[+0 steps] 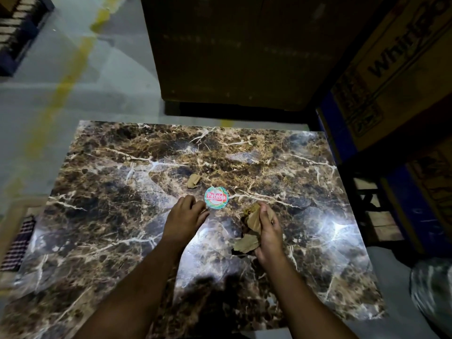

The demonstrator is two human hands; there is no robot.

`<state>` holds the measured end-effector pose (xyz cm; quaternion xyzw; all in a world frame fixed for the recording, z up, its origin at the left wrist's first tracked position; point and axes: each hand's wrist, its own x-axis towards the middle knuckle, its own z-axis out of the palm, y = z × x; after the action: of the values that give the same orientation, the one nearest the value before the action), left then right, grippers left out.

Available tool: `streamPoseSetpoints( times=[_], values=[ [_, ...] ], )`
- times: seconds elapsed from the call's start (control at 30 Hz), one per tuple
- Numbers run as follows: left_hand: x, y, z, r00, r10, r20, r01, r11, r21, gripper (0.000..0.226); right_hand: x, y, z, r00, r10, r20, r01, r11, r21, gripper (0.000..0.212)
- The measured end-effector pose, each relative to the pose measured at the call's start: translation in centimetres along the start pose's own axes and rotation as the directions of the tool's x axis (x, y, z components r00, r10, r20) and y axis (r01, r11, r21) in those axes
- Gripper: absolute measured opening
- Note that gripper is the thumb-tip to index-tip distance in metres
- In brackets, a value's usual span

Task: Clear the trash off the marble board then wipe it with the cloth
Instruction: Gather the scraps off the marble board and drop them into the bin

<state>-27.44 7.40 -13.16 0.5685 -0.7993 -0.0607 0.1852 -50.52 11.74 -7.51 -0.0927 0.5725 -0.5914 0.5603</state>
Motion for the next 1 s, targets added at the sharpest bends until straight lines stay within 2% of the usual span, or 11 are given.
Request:
streamPoseSetpoints(
  times=[0.17, 0.3, 0.37, 0.47, 0.53, 0.6, 0.67, 0.73, 0.83, 0.9, 1.0],
  values=[
    [0.1, -0.1, 0.1, 0.994, 0.056, -0.094, -0.033, 0.973, 0.227, 0.037, 1.6, -0.5, 0.4, 0.999, 0.054, -0.003, -0.054, 0.998, -0.011, 0.054],
    [1.4, -0.6, 0.1, 0.998, 0.018, -0.056, -0.007, 0.981, 0.193, 0.041, 2.1, -1.5, 0.9, 0.999, 0.047, 0.003, -0.047, 0.999, 0.003, 0.071],
    [2.4, -0.8, -0.2, 1.0, -0.01, -0.016, 0.012, 0.991, 0.135, 0.045, 2.3, -1.8, 1.2, 0.999, 0.038, 0.016, -0.038, 0.999, -0.005, 0.07],
    [4.2, 0.0, -2.4, 0.984, -0.175, 0.014, 0.176, 0.983, -0.057, 0.04, 2.4, -2.4, 1.6, 0.999, 0.034, 0.04, -0.033, 0.999, -0.019, 0.044],
    [6.0, 0.5, -3.7, 0.94, -0.323, 0.113, 0.337, 0.932, -0.136, 0.059, 2.5, -2.5, 1.8, 0.998, 0.035, 0.057, -0.034, 0.999, -0.015, 0.038],
    [7.8, 0.6, -4.1, 0.869, -0.438, 0.231, 0.468, 0.879, -0.094, 0.075, 2.5, -2.7, 1.9, 0.997, 0.043, 0.061, -0.042, 0.999, -0.025, 0.033],
    [8.9, 0.1, -3.7, 0.837, -0.46, 0.295, 0.472, 0.881, 0.036, 0.064, 2.4, -2.9, 2.0, 0.996, 0.055, 0.065, -0.053, 0.998, -0.026, 0.027],
    [9.0, -0.1, -3.4, 0.846, -0.447, 0.29, 0.454, 0.89, 0.046, 0.04, 2.5, -3.1, 2.1, 0.997, 0.06, 0.053, -0.059, 0.998, -0.026, 0.032],
    [8.2, -0.3, -3.2, 0.879, -0.41, 0.243, 0.429, 0.903, -0.031, 0.022, 2.6, -3.5, 2.2, 0.998, 0.059, 0.037, -0.058, 0.998, -0.022, 0.038],
    [7.4, 0.3, -3.5, 0.871, -0.443, 0.213, 0.483, 0.851, -0.207, 0.02, 2.6, -3.7, 2.2, 0.997, 0.065, 0.031, -0.065, 0.998, 0.007, 0.031],
    [5.6, 4.0, -3.8, 0.808, -0.526, 0.264, 0.561, 0.553, -0.616, 0.012, 2.4, -3.9, 3.1, 0.996, 0.077, 0.033, -0.079, 0.996, 0.04, 0.017]
  ],
)
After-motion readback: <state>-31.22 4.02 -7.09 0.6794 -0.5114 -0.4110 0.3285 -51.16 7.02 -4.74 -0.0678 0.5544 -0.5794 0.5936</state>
